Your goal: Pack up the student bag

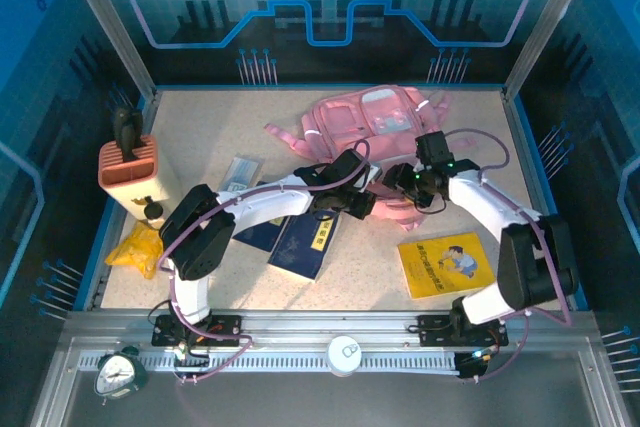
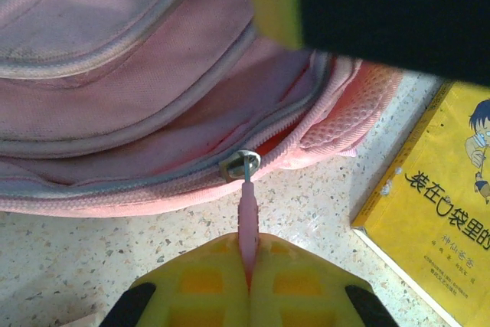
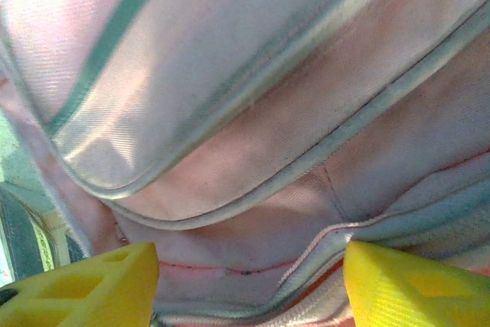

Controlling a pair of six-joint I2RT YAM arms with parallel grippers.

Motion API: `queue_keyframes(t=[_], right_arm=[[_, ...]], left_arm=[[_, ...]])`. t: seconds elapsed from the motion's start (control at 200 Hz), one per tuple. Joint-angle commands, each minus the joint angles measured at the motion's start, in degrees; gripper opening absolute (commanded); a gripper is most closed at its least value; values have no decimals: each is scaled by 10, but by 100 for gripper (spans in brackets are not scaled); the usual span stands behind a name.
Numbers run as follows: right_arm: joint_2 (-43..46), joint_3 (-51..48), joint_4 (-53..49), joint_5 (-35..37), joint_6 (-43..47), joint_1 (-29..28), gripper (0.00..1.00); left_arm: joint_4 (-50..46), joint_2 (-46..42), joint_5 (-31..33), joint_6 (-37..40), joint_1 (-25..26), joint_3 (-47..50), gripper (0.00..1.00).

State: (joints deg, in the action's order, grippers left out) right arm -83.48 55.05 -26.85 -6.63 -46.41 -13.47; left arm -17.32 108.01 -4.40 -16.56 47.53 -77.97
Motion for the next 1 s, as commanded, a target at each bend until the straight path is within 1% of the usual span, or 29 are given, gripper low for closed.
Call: queue_keyframes(t=[0.0,0.105,0.16,0.23,0.295,0.37,0.41,0.53,0.63,0.7,0.765,0.82,0.841,0.956,0.996], right_arm=[[54,-8,-19,46,43,-4,65],[66,-22,7,-10,87,-6,62],[63,-21,0,-24,97,-6,60],[69,-31,9,-42,115,-11,60],[72,-36,-16,-30,103,-12,62],[77,-30,-73,15,75,-11,66],[83,-34,-85,26,61,-8,68],[89,-61,-75,49,18,1,72],[70,-64,-47,30,-15,4,74],[54,-57,-34,36,-36,-1,74],[38,-50,-30,63,-53,-4,74],[20,-50,-25,69,-63,-4,75],[13,-32,-22,69,-66,-4,75],[-28,-4,-20,84,-70,-12,77],[-41,-1,-15,91,-70,-12,74]], left_arm=[[12,-9,10,-1,0,-11,0],[18,-16,18,-11,-2,-7,0],[30,-20,12,-16,-2,-2,0],[33,-19,5,-22,-2,-4,0],[30,-19,5,-27,-2,-7,0],[28,-21,7,-30,-2,-7,0],[29,-23,7,-31,-2,-5,0],[33,-28,4,-33,-2,-1,0],[33,-28,0,-33,-2,-1,0],[35,-27,-3,-37,-2,-1,0],[40,-25,-15,-37,-2,-1,0],[40,-22,-20,-37,-2,-3,0],[40,-22,-22,-36,-2,-3,0],[37,-21,-23,-30,-2,-4,0],[33,-21,-22,-28,-2,-4,0]])
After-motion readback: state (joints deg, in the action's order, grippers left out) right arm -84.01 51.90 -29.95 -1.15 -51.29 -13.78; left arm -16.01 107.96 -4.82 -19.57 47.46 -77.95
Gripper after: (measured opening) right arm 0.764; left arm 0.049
